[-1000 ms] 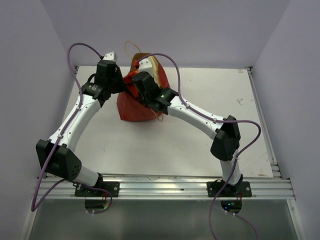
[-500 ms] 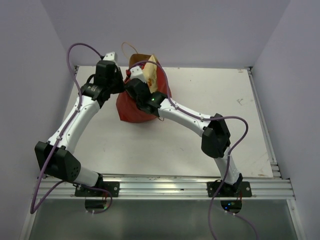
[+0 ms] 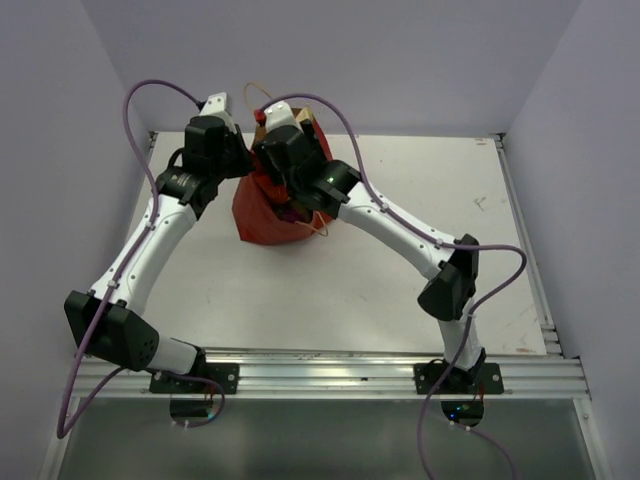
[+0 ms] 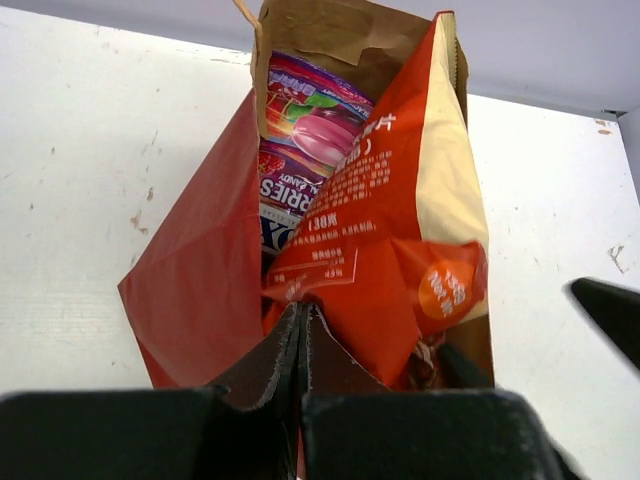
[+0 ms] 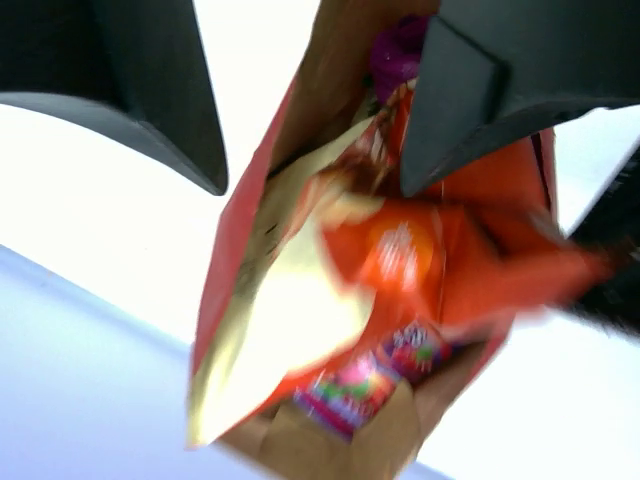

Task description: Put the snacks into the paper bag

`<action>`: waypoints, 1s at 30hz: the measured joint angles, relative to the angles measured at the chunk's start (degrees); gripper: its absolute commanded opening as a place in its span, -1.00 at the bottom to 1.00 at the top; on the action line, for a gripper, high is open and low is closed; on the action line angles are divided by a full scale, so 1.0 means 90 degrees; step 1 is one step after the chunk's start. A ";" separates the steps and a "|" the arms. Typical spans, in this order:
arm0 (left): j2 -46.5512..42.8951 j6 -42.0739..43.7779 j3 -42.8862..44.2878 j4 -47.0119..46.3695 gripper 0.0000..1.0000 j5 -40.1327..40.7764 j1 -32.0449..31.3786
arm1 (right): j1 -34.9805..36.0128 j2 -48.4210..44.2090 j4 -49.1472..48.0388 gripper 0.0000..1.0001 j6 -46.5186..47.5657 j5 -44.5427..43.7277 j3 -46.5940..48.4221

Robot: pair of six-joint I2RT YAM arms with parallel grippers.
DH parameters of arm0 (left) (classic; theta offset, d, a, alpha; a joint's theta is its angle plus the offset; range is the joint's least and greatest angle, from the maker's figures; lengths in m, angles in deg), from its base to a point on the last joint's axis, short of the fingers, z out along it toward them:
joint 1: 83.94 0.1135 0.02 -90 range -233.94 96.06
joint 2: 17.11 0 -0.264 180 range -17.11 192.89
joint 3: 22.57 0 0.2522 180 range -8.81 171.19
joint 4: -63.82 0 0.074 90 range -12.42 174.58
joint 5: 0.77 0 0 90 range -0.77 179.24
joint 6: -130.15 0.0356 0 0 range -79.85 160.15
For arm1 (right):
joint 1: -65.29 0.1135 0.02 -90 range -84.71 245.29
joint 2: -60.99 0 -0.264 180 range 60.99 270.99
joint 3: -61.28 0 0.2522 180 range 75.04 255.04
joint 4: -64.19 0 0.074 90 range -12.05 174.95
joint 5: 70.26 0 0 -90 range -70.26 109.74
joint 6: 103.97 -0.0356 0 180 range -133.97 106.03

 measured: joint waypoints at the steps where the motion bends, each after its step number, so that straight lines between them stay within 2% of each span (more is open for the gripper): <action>1: 0.0002 -0.0002 -0.0002 0.0002 -1.00 -0.0005 -0.0005 | -0.0017 -0.0090 -0.0010 0.57 0.0036 -0.0005 0.0041; 9: 0.0017 0.0000 0.0000 -0.0007 -1.00 -0.0012 -0.0022 | -0.0508 -0.0491 -0.0131 0.58 0.0019 0.0046 0.0243; 21: 0.0282 0.0002 -0.0109 -0.0056 -1.00 0.0155 -0.0027 | -0.1399 0.0095 -0.0109 0.58 -0.0415 0.0750 0.0267; 30: 0.0537 0.0000 -0.0112 -0.0075 -0.91 0.0226 -0.0027 | -0.1472 0.0498 -0.0046 0.57 -0.0673 0.1205 0.0291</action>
